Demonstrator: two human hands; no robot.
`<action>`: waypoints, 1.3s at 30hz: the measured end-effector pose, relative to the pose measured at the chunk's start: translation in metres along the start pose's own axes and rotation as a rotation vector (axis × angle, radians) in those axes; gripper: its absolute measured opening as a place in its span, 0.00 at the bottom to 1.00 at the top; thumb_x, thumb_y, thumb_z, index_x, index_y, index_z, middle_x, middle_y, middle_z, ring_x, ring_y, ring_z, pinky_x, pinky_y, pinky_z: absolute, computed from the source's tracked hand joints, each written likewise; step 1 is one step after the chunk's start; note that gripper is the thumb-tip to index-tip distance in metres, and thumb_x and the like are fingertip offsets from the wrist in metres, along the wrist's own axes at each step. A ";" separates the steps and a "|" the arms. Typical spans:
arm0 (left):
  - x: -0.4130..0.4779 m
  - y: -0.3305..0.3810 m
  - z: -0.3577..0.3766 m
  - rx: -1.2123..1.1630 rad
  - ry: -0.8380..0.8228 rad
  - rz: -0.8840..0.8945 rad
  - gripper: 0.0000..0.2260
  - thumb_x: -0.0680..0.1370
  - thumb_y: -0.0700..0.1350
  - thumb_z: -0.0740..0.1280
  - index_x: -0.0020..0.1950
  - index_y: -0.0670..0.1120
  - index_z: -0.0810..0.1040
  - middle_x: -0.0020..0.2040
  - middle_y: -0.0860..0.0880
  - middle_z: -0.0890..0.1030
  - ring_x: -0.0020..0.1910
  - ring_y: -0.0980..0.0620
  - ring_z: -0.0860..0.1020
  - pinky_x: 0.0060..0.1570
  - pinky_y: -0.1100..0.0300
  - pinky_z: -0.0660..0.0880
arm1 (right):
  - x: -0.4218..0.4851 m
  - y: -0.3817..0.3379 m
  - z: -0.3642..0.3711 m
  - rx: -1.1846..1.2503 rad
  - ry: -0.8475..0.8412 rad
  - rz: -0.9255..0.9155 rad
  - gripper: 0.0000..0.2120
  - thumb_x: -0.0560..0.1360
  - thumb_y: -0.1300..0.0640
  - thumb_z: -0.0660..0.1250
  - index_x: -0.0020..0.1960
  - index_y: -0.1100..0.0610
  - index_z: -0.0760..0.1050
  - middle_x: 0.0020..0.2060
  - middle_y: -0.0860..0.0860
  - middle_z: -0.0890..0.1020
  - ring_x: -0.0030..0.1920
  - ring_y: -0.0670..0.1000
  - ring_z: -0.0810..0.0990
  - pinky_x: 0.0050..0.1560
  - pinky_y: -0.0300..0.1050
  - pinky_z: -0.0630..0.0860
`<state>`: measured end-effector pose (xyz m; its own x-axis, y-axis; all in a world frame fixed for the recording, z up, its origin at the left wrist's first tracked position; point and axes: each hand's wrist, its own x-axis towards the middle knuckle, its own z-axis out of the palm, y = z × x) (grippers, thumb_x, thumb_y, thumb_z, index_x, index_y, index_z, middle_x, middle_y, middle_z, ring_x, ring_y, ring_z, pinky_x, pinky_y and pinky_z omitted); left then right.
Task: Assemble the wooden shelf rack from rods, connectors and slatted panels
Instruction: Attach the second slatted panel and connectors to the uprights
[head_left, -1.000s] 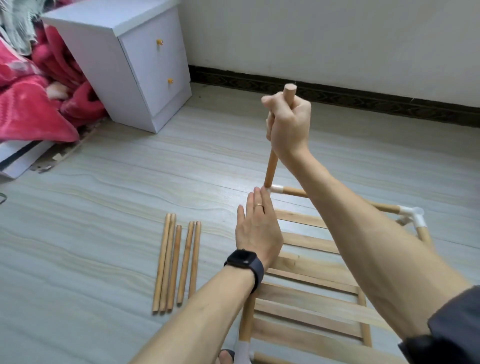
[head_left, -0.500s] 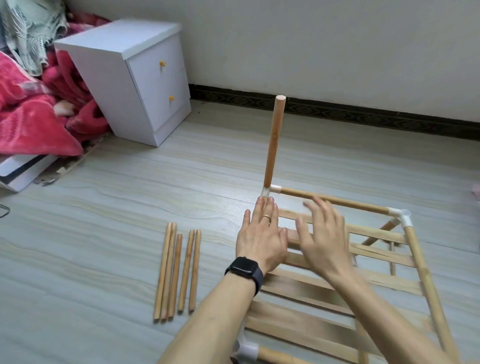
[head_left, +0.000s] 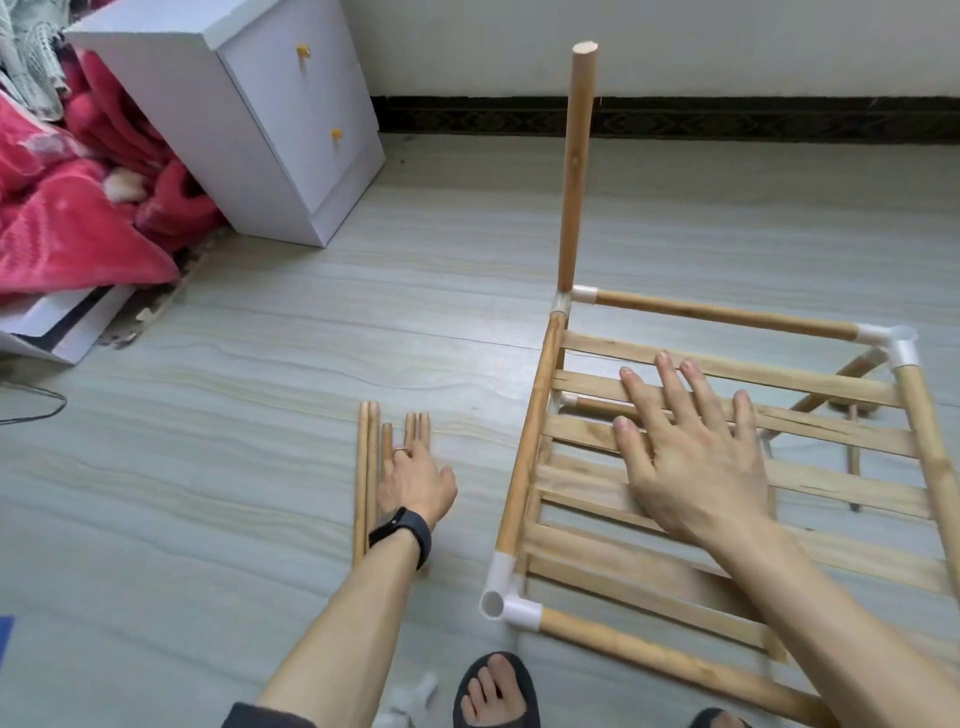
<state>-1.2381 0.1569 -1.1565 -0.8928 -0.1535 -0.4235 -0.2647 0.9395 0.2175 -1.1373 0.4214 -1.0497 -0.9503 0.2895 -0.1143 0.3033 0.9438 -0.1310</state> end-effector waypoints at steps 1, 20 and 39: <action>0.002 -0.012 0.010 0.071 -0.034 -0.026 0.25 0.80 0.54 0.63 0.73 0.44 0.65 0.69 0.41 0.72 0.66 0.41 0.74 0.60 0.49 0.74 | 0.000 0.000 0.001 0.000 0.004 0.002 0.33 0.78 0.34 0.34 0.82 0.38 0.44 0.82 0.44 0.42 0.81 0.48 0.38 0.79 0.63 0.39; -0.022 -0.013 -0.046 -0.443 -0.296 -0.063 0.06 0.78 0.44 0.68 0.43 0.43 0.79 0.40 0.45 0.85 0.37 0.50 0.84 0.40 0.57 0.75 | -0.003 0.001 -0.003 0.021 -0.027 -0.011 0.30 0.80 0.35 0.36 0.81 0.38 0.40 0.82 0.43 0.40 0.81 0.47 0.36 0.79 0.62 0.36; -0.193 0.115 -0.215 -0.226 -0.430 0.698 0.08 0.78 0.49 0.71 0.52 0.46 0.85 0.41 0.50 0.84 0.34 0.55 0.81 0.37 0.62 0.74 | -0.060 0.011 -0.098 0.295 0.367 -0.288 0.33 0.77 0.34 0.63 0.78 0.31 0.52 0.59 0.44 0.77 0.42 0.50 0.83 0.37 0.54 0.82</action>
<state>-1.1744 0.2283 -0.8608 -0.6744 0.6115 -0.4139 0.1882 0.6843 0.7045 -1.0843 0.4298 -0.9478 -0.9438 0.1126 0.3106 -0.0156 0.9239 -0.3824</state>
